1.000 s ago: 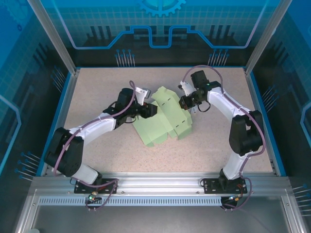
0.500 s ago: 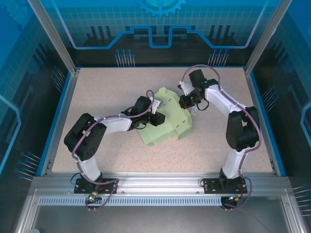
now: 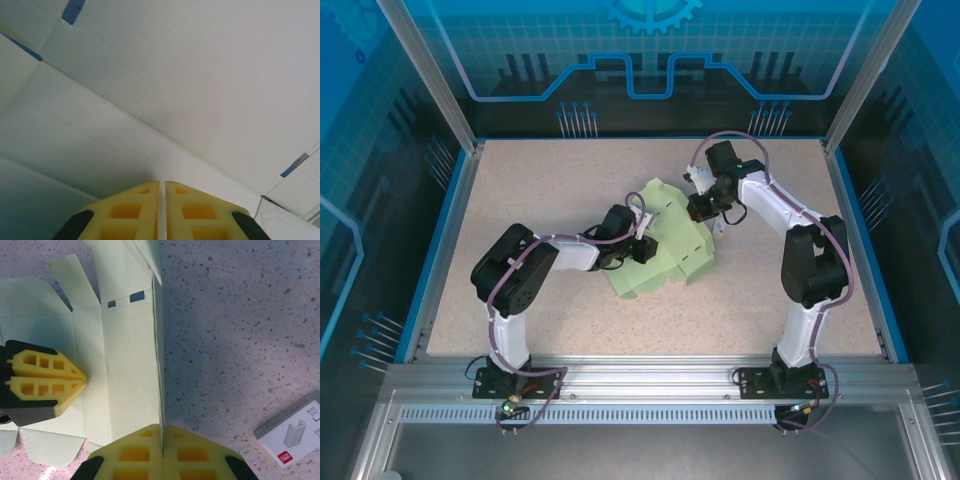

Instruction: Fold the paper box

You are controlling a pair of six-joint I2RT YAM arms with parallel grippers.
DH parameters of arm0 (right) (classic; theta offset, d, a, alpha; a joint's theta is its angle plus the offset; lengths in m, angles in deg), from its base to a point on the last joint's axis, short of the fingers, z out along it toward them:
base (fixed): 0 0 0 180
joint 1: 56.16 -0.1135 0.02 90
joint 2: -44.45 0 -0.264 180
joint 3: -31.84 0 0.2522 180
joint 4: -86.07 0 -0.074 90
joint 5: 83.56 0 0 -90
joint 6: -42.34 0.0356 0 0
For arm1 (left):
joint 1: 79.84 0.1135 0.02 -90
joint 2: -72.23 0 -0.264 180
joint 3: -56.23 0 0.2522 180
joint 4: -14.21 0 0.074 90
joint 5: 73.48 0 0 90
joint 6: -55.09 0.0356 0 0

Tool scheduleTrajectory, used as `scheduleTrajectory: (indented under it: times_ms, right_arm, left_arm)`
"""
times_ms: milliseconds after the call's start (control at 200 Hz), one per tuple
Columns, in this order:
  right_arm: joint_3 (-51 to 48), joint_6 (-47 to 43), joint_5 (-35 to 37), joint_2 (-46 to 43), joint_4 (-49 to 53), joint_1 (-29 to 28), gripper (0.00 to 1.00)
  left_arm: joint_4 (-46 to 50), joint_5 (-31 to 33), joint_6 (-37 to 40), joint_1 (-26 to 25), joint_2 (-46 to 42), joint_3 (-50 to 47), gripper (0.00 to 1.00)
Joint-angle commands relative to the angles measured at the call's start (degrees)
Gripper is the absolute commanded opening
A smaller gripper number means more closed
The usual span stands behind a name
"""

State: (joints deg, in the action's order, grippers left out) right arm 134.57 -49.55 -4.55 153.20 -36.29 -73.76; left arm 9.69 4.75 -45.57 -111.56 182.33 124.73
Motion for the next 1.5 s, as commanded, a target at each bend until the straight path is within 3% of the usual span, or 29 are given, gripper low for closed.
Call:
scheduleTrajectory:
  times_ms: [0,430,1061,1496]
  right_arm:
    - [2.05,0.36,1.64,0.97,1.91,-1.41,0.03]
    - [5.81,2.32,3.32,1.46,4.11,-3.93,0.04]
    - [7.98,10.32,8.05,3.77,3.52,-13.01,0.04]
    - [7.22,12.24,14.61,3.48,1.38,-15.62,0.03]
  left_arm:
    - [-4.01,-0.26,-1.02,-0.24,1.84,-1.20,0.11]
    - [-7.66,-1.18,-2.31,-0.32,2.70,-3.38,0.09]
    - [-14.62,-1.63,-5.25,-0.39,4.42,-5.94,0.08]
    - [-17.57,-0.39,-6.52,-0.28,3.92,-7.89,0.09]
